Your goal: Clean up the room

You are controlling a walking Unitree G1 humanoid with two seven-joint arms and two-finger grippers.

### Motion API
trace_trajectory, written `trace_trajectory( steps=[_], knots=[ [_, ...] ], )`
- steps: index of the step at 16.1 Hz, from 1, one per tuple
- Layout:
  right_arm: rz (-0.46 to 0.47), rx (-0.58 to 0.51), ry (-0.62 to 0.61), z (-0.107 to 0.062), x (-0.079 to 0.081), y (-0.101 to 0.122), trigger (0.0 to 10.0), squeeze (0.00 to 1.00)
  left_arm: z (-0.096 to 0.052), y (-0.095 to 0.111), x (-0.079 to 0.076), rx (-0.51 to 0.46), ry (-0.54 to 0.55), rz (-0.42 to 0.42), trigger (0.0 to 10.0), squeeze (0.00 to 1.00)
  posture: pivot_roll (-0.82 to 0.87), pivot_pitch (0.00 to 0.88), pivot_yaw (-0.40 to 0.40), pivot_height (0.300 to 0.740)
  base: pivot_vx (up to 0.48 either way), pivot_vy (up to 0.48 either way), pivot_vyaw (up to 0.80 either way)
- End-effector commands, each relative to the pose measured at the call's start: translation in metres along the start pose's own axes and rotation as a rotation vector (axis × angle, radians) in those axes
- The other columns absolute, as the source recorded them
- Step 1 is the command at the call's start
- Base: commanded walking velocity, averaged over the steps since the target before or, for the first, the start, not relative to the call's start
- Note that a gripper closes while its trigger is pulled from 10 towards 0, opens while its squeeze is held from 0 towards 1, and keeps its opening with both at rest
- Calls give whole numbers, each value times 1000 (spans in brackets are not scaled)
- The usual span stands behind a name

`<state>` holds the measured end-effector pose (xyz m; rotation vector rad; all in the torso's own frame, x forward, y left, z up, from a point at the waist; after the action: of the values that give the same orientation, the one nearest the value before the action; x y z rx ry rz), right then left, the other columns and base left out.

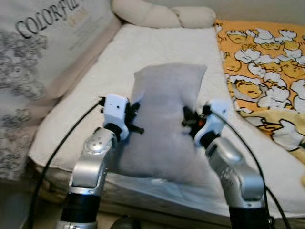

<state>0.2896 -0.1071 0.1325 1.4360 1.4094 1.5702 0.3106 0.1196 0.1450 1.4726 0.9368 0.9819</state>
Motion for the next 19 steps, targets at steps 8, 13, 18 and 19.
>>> trace_trajectory(
  steps=[8,13,18,19],
  knots=[
    [13,-49,-9,-5,-3,6,10000,0,-1,8,5,0,23,25,10000,0,5,0,35,740,0,297,0],
    [26,-39,-27,-7,-6,3,10000,0,-2,6,3,14,15,28,10000,0,2,0,37,740,0,295,0],
    [31,-35,-28,-7,-6,2,10000,0,-2,7,2,16,8,27,10000,0,-2,0,42,740,0,295,-403],
    [29,-35,-29,-6,-6,2,10000,0,-2,7,2,16,8,28,10000,0,2,0,41,740,0,292,0]
  ],
)
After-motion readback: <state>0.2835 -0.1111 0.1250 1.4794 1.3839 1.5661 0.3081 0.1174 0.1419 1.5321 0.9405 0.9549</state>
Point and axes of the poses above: a point about 5 cm out from each wrist's last joint towards the gripper, its own z axis pointing out of the wrist towards the gripper, its own y axis along the axis of the wrist's last joint, x = y × z, the point moved 1 cm from there along z, pointing out of the wrist towards the gripper, and after that the axes turned 3 degrees about z, right-handed, at the moved point
